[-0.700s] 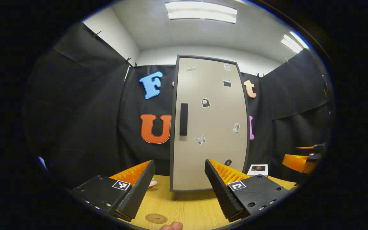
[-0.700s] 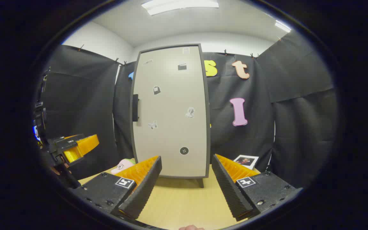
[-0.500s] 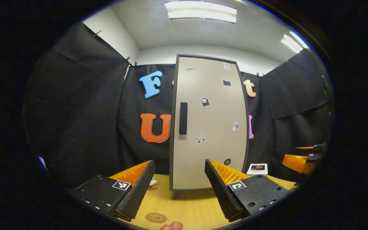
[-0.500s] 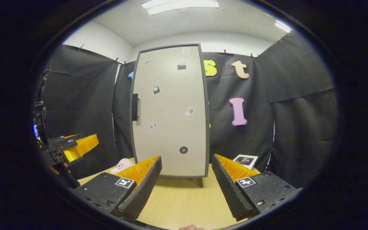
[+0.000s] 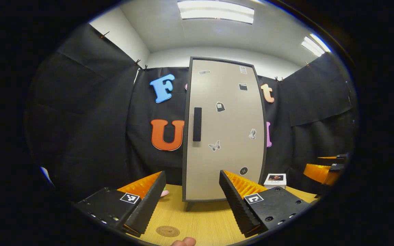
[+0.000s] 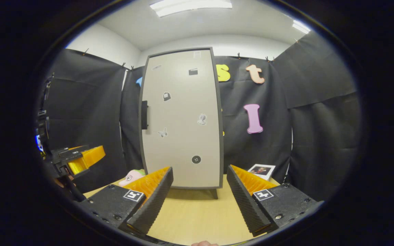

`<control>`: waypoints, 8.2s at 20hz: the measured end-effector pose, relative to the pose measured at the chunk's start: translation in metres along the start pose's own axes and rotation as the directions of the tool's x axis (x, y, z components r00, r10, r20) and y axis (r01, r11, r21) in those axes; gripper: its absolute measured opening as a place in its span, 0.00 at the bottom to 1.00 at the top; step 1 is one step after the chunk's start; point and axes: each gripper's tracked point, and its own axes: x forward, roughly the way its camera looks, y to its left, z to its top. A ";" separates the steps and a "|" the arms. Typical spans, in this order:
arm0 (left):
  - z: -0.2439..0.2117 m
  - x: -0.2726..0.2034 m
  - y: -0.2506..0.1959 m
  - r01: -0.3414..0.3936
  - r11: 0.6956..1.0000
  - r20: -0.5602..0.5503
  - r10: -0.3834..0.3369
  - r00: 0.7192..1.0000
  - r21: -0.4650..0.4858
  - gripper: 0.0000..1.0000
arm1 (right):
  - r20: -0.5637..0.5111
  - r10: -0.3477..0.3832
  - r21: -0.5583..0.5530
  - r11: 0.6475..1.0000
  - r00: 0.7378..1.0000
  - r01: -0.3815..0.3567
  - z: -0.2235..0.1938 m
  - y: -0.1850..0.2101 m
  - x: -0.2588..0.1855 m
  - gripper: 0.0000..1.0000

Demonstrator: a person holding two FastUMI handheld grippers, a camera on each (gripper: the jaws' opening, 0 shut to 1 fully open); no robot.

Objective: Open the cabinet door with the right hand, grasp the bottle in the cabinet with the left hand and place it on the coaster, then close the cabinet door with the right hand.

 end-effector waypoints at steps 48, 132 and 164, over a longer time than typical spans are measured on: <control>-0.025 -0.032 0.073 -0.133 0.989 -0.063 0.137 0.989 0.066 0.95 | -0.096 0.379 -0.026 0.923 0.920 -0.383 0.108 0.245 0.330 0.34; -0.028 -0.009 -0.111 0.207 0.976 -0.068 -0.202 0.977 0.069 0.96 | 0.003 -0.075 0.013 0.997 0.997 0.075 0.075 0.041 0.132 0.65; 0.029 0.330 -0.128 0.186 0.982 -0.003 -0.186 0.982 0.023 1.00 | -0.029 -0.194 0.069 0.978 0.980 0.196 0.051 -0.013 0.134 0.94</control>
